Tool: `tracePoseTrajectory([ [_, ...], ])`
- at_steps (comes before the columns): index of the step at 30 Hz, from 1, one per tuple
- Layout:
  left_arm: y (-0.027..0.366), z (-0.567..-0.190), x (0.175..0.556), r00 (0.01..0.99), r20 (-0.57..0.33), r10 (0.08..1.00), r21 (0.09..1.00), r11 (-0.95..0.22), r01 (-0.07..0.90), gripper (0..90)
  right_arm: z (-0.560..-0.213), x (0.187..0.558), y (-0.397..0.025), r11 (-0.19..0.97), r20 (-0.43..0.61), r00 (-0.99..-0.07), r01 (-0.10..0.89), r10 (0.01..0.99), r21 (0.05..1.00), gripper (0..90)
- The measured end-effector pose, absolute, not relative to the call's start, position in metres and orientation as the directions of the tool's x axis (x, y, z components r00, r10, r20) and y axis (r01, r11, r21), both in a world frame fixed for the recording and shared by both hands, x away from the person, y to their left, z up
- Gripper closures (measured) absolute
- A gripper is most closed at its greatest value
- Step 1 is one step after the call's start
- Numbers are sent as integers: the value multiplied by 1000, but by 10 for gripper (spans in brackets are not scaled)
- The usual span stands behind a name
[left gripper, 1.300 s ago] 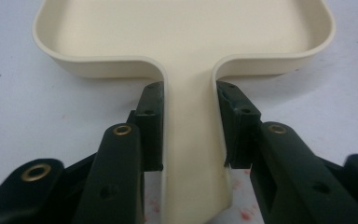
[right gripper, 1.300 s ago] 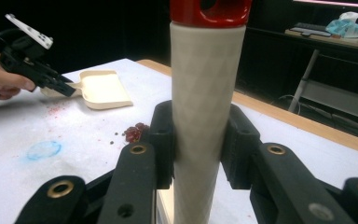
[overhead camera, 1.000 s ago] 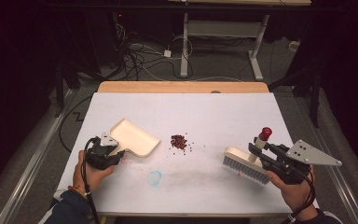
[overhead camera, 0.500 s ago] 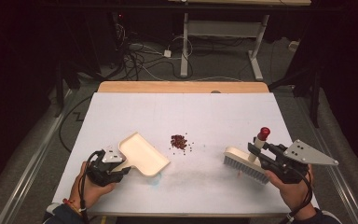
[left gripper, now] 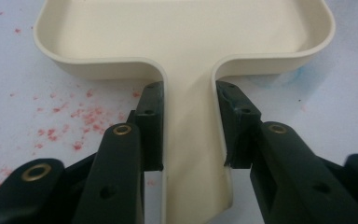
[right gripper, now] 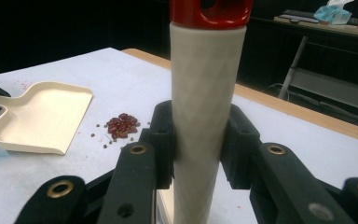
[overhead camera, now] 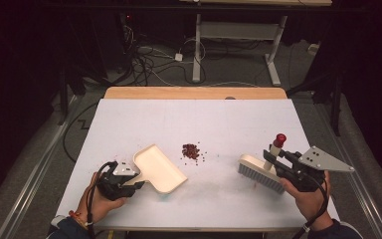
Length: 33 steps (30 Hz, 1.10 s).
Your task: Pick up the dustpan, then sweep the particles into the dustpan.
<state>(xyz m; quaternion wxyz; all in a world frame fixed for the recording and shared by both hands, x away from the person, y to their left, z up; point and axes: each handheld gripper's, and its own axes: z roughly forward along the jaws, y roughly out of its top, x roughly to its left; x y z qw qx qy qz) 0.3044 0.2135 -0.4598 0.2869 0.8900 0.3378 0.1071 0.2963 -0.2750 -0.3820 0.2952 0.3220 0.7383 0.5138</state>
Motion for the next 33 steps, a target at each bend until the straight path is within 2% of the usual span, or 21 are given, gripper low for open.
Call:
tracePoseTrajectory([
  [19, 212, -464, 305, 760, -20, 649, 580, -612, 538, 640, -378, 302, -277, 234, -96, -581, 168, 808, 958, 695],
  [30, 206, -466, 307, 771, -21, 636, 564, -629, 535, 639, -372, 333, -264, 222, -98, -556, 160, 826, 962, 695],
  [33, 205, -465, 308, 771, -29, 636, 565, -626, 538, 639, -366, 348, -258, 218, -118, -546, 122, 829, 968, 695],
])
